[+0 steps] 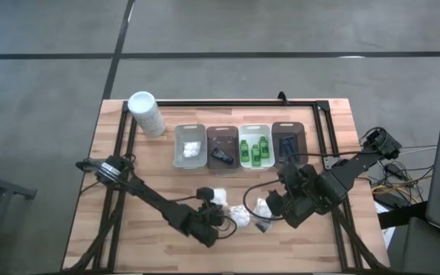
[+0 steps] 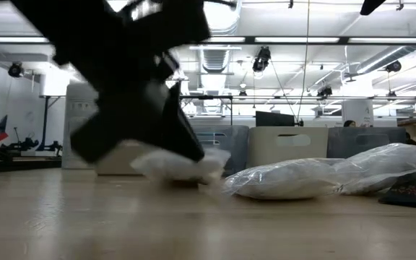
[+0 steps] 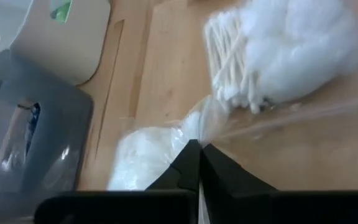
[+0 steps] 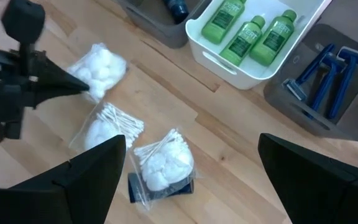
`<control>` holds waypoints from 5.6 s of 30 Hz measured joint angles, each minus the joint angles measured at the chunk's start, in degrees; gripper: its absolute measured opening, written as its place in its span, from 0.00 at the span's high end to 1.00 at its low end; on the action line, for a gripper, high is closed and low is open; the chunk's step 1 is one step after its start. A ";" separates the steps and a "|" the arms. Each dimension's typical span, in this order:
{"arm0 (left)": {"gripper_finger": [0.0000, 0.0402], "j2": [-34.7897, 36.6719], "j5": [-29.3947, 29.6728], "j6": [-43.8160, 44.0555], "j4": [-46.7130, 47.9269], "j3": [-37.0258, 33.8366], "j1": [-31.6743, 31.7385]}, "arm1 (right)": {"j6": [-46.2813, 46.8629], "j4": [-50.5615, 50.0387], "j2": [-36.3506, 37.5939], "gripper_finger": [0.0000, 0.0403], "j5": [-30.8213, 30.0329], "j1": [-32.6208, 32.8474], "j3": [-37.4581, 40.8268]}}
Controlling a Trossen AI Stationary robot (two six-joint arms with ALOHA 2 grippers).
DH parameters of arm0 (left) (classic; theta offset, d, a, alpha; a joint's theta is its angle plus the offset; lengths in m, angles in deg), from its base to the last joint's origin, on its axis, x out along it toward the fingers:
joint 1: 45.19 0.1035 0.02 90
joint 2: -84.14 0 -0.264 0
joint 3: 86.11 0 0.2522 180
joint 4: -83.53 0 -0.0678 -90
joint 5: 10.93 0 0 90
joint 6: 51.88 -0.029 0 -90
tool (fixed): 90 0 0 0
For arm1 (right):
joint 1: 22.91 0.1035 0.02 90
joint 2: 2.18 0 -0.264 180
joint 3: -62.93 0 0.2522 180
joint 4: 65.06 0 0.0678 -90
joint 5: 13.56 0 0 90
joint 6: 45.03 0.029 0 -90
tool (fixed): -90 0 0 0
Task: Pick & Place Travel size toiletries
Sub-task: Put the cotton pack into the gray bin
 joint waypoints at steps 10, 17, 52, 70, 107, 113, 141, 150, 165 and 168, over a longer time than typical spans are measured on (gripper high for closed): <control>0.99 4.44 0.89 11.64 35.41 18.38 -0.09 | -2.08 -0.17 0.00 0.10 -0.77 0.81 0.00; 1.00 11.58 2.77 18.75 60.01 26.29 3.84 | -2.93 -0.11 0.00 0.10 -2.56 1.09 0.00; 0.70 28.01 -17.04 -13.71 26.79 -12.78 34.24 | -7.43 3.93 0.04 0.10 4.72 1.22 0.72; 0.45 34.79 -30.34 -12.19 29.18 2.16 20.84 | -4.53 11.03 -0.10 0.10 9.89 2.70 3.90; 0.46 -10.21 -27.65 -9.60 22.01 23.66 6.02 | 22.52 13.27 -0.22 0.10 2.36 17.92 7.41; 0.46 -5.94 -28.69 -9.10 31.08 23.42 4.78 | 22.10 12.96 -0.22 0.10 2.31 17.90 7.41; 0.46 -0.49 -31.87 -9.10 27.41 22.58 12.94 | 23.10 17.45 -2.49 0.10 2.35 16.56 7.45; 0.46 -0.49 -33.37 -9.80 26.35 17.42 14.16 | 21.20 17.56 -2.47 0.10 2.36 13.87 7.45; 0.46 2.74 -38.34 -13.11 25.17 10.38 12.71 | 20.65 17.80 -2.45 0.10 2.36 12.66 7.48; 0.46 4.98 -38.13 -12.91 24.32 10.35 12.65 | 20.65 17.81 -2.45 0.10 2.36 12.61 7.50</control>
